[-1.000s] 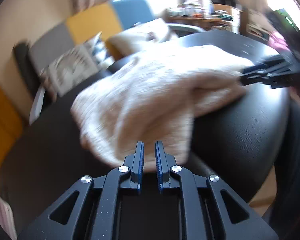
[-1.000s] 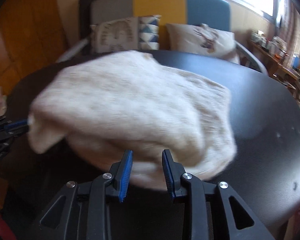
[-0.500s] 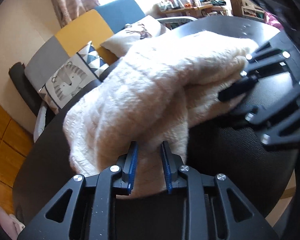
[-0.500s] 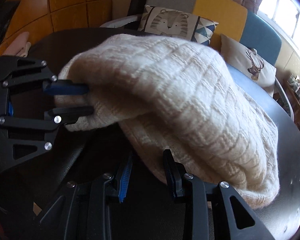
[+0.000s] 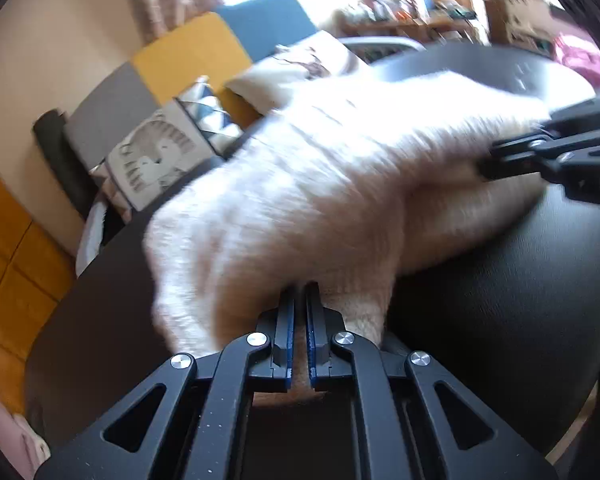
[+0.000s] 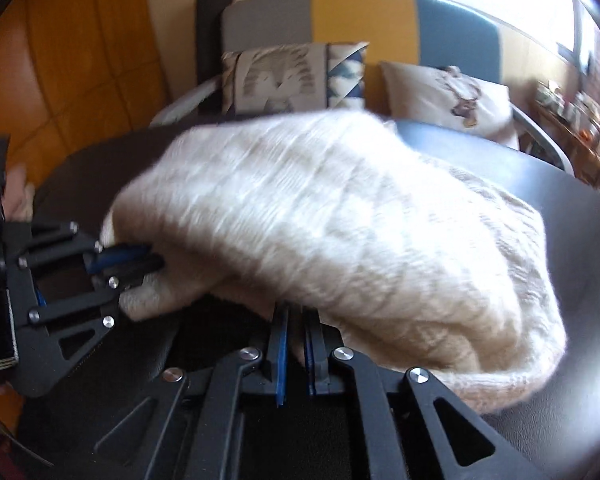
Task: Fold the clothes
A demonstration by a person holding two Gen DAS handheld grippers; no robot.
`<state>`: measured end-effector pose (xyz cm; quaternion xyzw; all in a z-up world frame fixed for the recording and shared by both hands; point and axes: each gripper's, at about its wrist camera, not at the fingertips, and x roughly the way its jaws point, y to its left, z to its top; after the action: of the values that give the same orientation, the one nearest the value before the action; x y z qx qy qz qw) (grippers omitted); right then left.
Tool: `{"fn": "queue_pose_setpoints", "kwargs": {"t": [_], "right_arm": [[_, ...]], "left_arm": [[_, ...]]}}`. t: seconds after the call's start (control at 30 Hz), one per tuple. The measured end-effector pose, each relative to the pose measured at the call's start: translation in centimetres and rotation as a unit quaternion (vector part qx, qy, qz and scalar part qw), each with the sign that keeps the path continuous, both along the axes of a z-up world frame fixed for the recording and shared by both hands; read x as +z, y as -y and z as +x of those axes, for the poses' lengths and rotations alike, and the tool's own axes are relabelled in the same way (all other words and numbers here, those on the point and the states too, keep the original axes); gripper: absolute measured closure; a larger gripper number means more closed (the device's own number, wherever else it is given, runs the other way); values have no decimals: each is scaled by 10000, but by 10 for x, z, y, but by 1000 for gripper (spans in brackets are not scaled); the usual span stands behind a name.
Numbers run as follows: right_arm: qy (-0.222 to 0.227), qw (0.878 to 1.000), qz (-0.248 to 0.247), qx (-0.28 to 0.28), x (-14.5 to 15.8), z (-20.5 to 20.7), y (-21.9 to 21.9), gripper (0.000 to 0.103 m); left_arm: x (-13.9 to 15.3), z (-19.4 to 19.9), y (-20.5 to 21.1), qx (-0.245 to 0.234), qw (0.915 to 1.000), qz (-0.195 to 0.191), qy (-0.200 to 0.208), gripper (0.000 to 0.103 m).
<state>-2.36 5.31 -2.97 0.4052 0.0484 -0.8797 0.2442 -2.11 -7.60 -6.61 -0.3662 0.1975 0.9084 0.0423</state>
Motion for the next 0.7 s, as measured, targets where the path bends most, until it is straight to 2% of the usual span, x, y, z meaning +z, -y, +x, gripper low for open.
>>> {"fn": "queue_pose_setpoints", "kwargs": {"t": [0.13, 0.23, 0.27, 0.3, 0.4, 0.53, 0.63, 0.7], "right_arm": [[-111, 9974, -450, -556, 15, 1, -30, 102], [-49, 9984, -511, 238, 25, 7, -10, 99], [-72, 9979, -401, 498, 24, 12, 2, 90], [-88, 9969, -247, 735, 22, 16, 14, 77], [-362, 9912, 563, 1145, 2, 29, 54, 75], [-483, 9779, 1519, 1351, -33, 31, 87, 75], [-661, 9790, 1525, 1185, -40, 26, 90, 76], [-530, 9863, 1283, 890, -39, 21, 83, 93]], "left_arm": [[20, -2, 16, 182, 9992, 292, -179, 99], [26, -4, 20, 220, 9985, 476, -166, 99], [27, -4, 21, 223, 9983, 511, -173, 99], [29, -4, 21, 218, 9982, 521, -196, 99], [32, -2, 18, 219, 9981, 520, -230, 99], [29, -1, 17, 206, 9988, 413, -190, 99], [19, 3, 13, 70, 9986, 529, 44, 96], [13, 11, 9, -117, 9978, 645, 122, 94]]}}
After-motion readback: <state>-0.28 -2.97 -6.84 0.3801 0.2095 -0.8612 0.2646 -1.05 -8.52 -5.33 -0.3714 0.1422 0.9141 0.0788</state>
